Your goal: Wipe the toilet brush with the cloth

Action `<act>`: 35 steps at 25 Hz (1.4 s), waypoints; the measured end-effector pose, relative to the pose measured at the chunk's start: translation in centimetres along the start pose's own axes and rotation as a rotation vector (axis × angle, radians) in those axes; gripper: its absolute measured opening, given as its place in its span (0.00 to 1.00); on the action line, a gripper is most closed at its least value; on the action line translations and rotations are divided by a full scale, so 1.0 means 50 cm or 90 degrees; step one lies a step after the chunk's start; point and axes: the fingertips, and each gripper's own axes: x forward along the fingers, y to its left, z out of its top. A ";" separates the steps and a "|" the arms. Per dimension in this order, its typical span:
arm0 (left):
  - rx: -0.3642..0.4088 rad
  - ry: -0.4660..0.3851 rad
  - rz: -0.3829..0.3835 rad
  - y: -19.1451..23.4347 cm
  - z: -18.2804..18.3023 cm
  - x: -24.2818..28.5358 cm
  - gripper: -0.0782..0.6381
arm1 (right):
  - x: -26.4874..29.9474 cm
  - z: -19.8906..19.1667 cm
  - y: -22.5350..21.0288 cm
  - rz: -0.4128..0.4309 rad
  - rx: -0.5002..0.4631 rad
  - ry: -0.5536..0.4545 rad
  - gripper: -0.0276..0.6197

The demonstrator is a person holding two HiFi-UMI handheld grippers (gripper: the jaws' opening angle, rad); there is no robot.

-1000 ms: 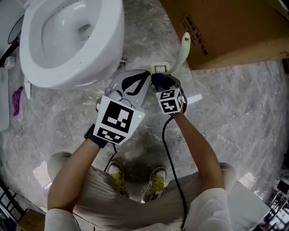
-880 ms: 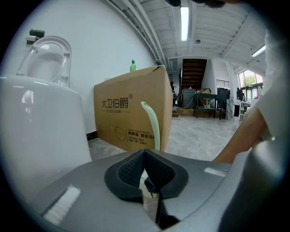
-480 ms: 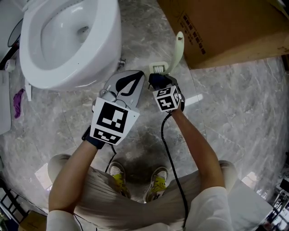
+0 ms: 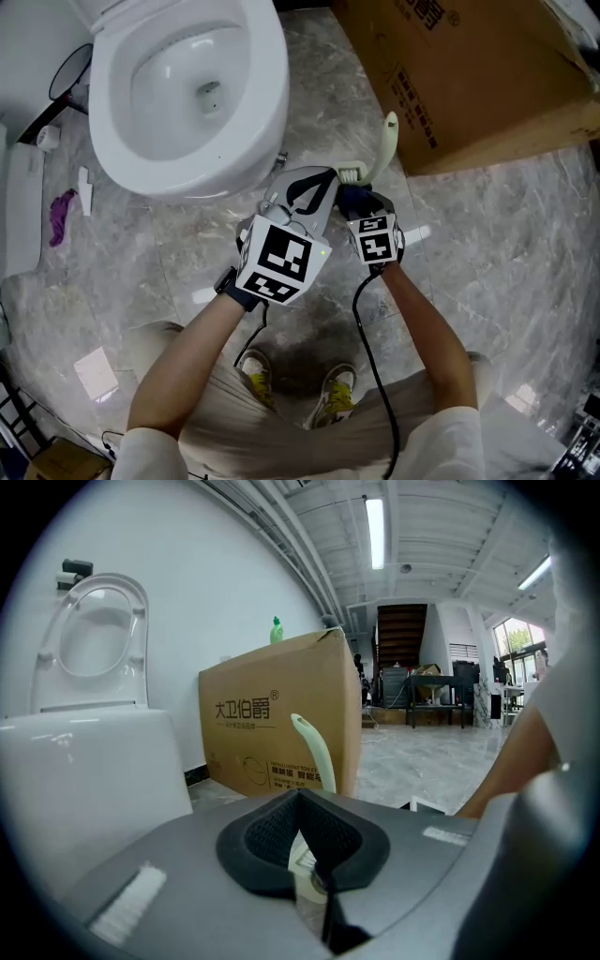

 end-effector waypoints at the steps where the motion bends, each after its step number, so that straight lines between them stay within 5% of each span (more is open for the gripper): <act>1: -0.001 -0.002 0.000 0.004 0.001 -0.002 0.11 | -0.011 0.008 0.005 0.004 -0.007 -0.002 0.25; 10: -0.066 -0.025 0.013 0.058 0.001 0.008 0.11 | -0.128 0.107 -0.032 -0.007 -0.022 -0.049 0.25; 17: 0.009 -0.015 -0.018 0.013 -0.005 0.033 0.11 | -0.222 0.199 -0.056 -0.040 -0.003 -0.135 0.25; 26: -0.024 -0.042 -0.006 0.045 0.024 0.024 0.11 | -0.319 0.332 -0.083 -0.085 0.061 -0.250 0.25; 32: 0.006 -0.044 -0.001 0.047 0.031 0.012 0.11 | -0.381 0.406 -0.094 -0.087 0.043 -0.312 0.25; 35: 0.100 -0.056 0.019 0.051 0.055 -0.004 0.11 | -0.436 0.426 -0.129 -0.084 0.058 -0.346 0.25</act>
